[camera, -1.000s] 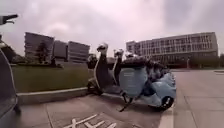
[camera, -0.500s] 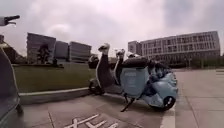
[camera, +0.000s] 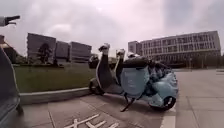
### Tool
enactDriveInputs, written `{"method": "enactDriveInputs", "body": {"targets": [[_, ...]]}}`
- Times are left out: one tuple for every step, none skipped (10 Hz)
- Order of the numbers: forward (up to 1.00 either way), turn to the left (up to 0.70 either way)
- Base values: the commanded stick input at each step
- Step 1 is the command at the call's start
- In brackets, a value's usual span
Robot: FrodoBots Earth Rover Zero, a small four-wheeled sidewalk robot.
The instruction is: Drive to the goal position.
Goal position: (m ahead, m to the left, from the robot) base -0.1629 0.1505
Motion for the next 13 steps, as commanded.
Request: {"method": "enactDriveInputs", "body": {"targets": [[0.00,0.14],[0.00,0.43],[0.00,0.74],[0.00,1.00],[0.00,1.00],[0.00,1.00],[0.00,1.00],[0.00,1.00],[0.55,0.67],[1.00,0.40],[0.82,0.51],[0.34,0.79],[0.00,1.00]]}}
